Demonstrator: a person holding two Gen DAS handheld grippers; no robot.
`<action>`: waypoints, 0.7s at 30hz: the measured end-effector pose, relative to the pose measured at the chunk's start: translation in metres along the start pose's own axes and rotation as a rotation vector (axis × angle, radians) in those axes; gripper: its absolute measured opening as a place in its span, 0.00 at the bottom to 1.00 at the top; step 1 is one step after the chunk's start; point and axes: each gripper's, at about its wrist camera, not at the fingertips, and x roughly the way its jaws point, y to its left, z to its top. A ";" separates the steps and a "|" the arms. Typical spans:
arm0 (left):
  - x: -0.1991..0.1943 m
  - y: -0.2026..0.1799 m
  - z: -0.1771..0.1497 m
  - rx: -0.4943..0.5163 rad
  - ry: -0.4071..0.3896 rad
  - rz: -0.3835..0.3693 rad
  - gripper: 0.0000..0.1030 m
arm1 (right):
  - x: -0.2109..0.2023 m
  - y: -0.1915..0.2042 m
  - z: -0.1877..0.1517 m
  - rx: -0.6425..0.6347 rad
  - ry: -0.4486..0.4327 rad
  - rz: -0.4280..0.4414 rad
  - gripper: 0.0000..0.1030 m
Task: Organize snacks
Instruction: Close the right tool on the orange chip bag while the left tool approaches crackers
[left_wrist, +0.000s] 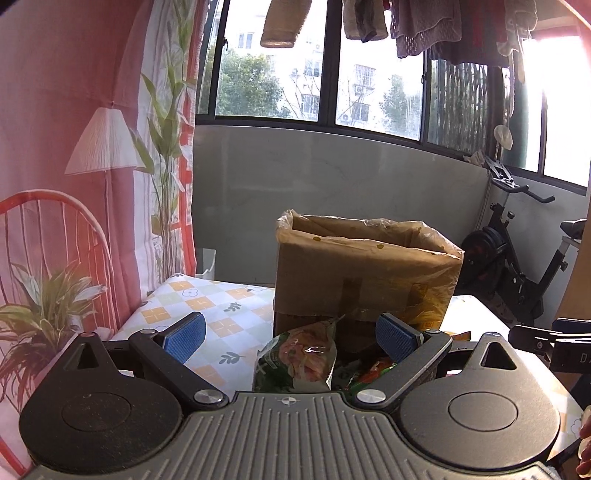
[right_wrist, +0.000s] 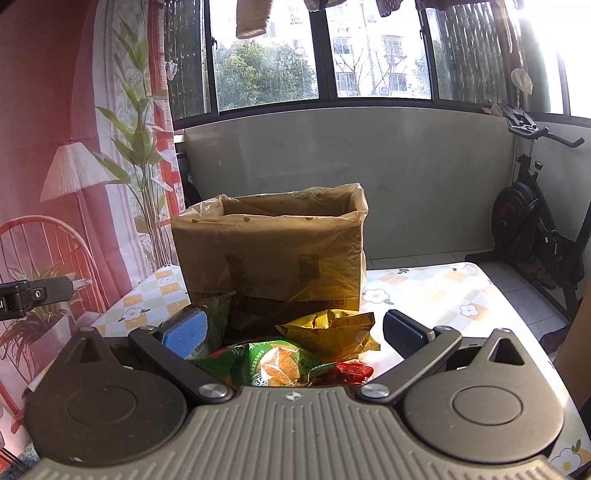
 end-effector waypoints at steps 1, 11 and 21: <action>0.003 -0.001 -0.001 0.008 0.004 0.013 0.97 | 0.003 -0.002 0.000 -0.001 0.002 -0.003 1.00; 0.039 -0.006 -0.011 0.086 0.015 0.072 0.97 | 0.031 -0.034 -0.016 0.006 -0.035 -0.068 1.00; 0.072 -0.015 -0.031 0.145 0.086 0.027 0.96 | 0.070 -0.053 -0.051 0.052 0.127 -0.063 1.00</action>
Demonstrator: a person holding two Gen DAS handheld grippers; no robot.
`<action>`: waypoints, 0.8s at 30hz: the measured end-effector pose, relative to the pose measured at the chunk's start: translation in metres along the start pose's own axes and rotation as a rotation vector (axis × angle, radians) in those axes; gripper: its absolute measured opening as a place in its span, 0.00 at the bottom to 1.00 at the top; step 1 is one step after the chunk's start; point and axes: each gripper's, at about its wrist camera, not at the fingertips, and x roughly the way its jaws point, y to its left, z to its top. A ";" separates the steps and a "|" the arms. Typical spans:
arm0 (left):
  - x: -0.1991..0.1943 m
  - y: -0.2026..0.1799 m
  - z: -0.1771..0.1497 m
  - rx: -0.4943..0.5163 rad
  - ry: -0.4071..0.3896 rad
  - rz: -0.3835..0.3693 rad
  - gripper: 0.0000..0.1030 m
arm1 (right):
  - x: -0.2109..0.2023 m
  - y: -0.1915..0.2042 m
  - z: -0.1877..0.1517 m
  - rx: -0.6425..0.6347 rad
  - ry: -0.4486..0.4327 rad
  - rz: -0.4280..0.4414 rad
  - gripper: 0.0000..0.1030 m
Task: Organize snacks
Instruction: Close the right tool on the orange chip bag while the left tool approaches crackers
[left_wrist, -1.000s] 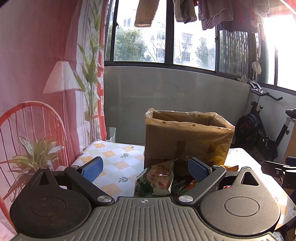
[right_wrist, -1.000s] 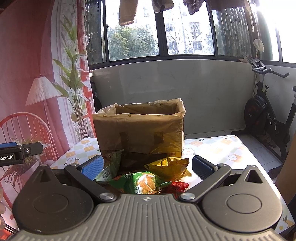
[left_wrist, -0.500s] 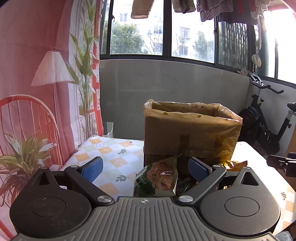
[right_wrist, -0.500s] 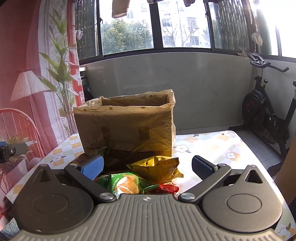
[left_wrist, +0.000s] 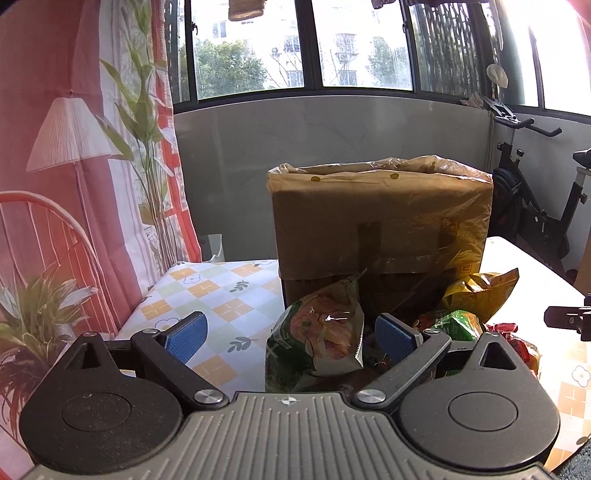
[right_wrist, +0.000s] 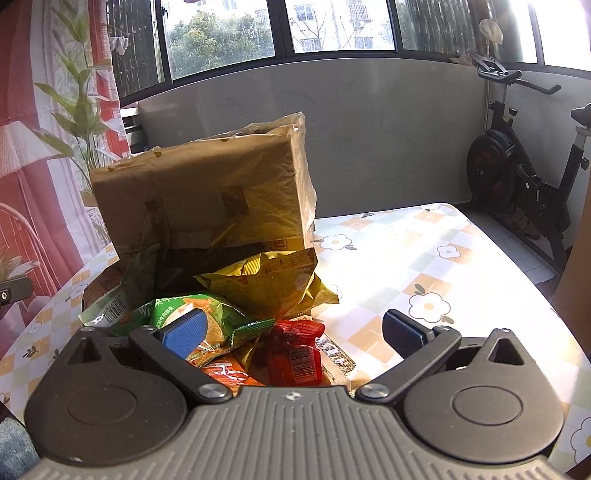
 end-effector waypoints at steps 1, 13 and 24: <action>0.003 -0.001 -0.002 -0.002 0.010 -0.005 0.96 | 0.000 0.000 0.000 0.000 0.000 0.000 1.00; 0.020 -0.001 -0.021 -0.041 0.107 -0.057 0.90 | 0.039 0.033 -0.031 -0.263 0.185 0.141 1.00; 0.019 0.005 -0.026 -0.116 0.091 -0.071 0.85 | 0.047 0.044 -0.026 -0.461 0.202 0.280 0.99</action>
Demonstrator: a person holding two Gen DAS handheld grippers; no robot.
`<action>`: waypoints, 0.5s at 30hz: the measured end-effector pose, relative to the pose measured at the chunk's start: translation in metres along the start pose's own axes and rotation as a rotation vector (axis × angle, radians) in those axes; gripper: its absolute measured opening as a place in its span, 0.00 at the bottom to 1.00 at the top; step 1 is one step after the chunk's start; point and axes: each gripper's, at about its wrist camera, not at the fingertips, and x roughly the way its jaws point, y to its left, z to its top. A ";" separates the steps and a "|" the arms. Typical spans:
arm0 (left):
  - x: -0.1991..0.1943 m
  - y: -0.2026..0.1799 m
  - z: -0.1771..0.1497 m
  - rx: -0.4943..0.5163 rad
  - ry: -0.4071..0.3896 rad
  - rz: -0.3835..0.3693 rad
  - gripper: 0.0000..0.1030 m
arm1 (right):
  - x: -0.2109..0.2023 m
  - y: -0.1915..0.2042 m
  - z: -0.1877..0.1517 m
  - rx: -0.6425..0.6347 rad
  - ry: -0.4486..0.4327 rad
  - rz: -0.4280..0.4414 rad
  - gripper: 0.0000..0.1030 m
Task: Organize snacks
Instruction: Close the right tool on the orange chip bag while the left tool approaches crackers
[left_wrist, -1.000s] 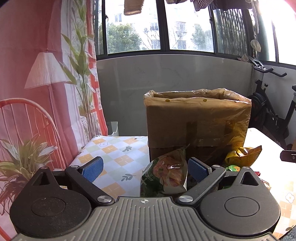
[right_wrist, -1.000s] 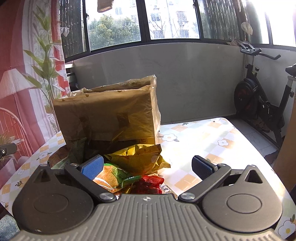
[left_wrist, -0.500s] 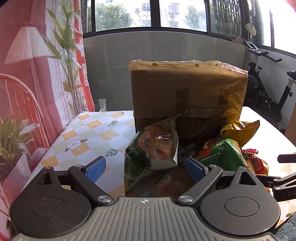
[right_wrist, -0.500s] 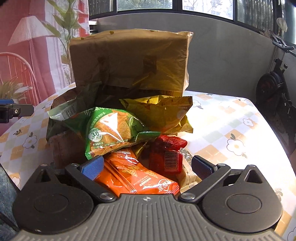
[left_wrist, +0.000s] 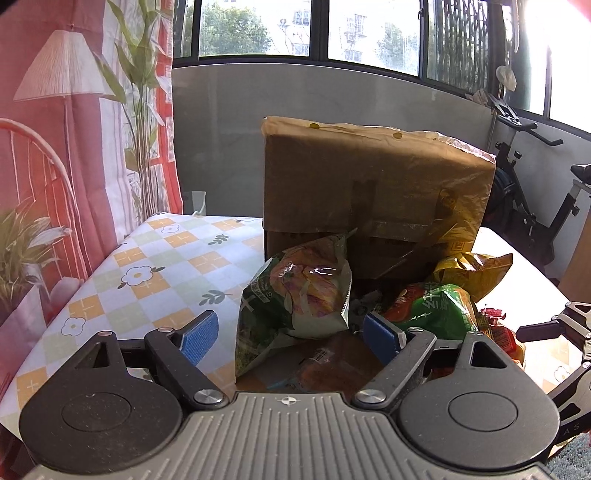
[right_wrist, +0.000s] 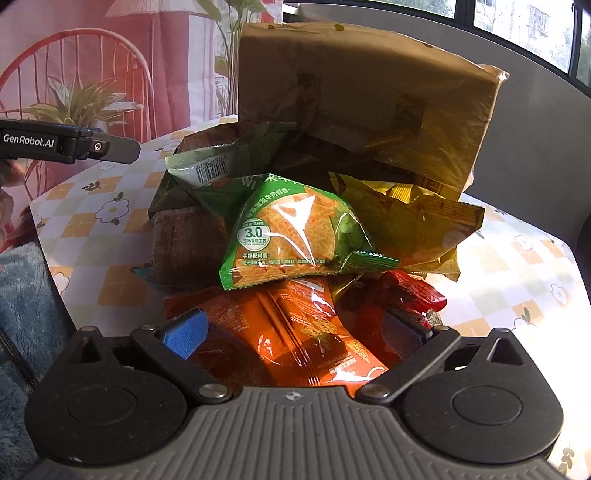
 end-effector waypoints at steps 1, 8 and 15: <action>0.000 -0.001 -0.001 -0.001 0.003 0.000 0.85 | -0.001 0.000 0.001 -0.016 0.002 0.003 0.99; 0.007 -0.004 -0.010 -0.026 0.057 -0.055 0.85 | 0.017 -0.004 -0.002 -0.045 0.085 0.046 0.97; 0.008 -0.005 -0.015 -0.017 0.051 -0.044 0.85 | 0.039 -0.013 -0.004 0.090 0.132 0.078 0.97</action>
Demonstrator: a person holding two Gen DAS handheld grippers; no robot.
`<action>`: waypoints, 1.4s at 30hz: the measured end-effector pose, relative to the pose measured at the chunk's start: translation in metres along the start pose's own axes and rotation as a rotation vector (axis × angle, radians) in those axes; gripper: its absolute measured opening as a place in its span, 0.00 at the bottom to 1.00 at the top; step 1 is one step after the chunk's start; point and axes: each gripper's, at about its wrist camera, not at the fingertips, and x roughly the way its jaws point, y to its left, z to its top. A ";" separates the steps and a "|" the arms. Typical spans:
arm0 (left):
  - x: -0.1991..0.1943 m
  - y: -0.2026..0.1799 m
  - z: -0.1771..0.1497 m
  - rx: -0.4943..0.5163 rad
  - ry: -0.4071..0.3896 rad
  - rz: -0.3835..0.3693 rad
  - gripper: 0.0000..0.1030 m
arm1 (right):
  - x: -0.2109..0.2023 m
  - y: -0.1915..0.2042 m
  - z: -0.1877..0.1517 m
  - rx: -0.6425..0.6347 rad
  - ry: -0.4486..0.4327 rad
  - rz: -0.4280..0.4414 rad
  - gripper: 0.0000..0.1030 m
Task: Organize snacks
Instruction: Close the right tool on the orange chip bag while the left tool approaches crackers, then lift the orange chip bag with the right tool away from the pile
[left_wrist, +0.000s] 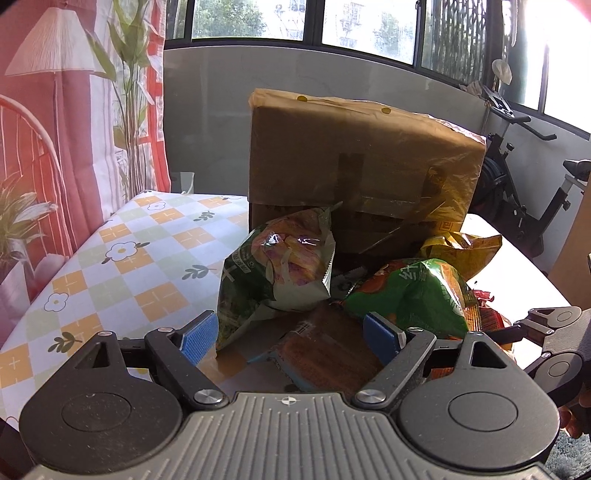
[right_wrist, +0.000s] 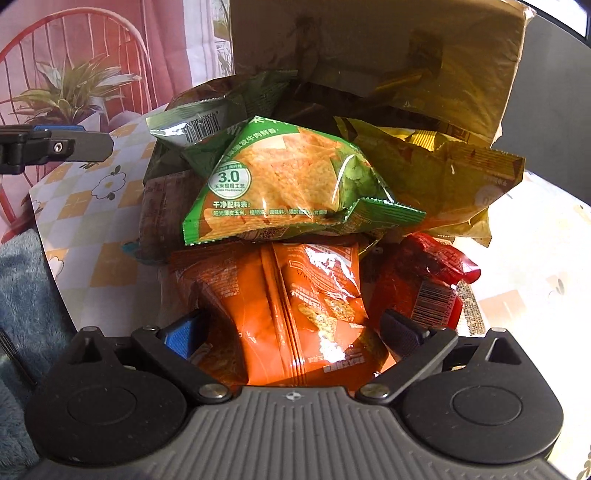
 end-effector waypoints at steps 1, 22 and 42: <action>0.001 0.001 -0.001 -0.002 0.002 -0.007 0.85 | 0.001 0.000 -0.001 0.024 0.000 -0.002 0.98; 0.007 -0.001 -0.014 -0.012 0.052 -0.059 0.74 | -0.011 0.004 -0.025 0.221 -0.093 -0.023 0.82; -0.012 0.001 -0.016 -0.012 -0.016 -0.068 0.68 | -0.047 0.001 -0.046 0.300 -0.082 -0.119 0.74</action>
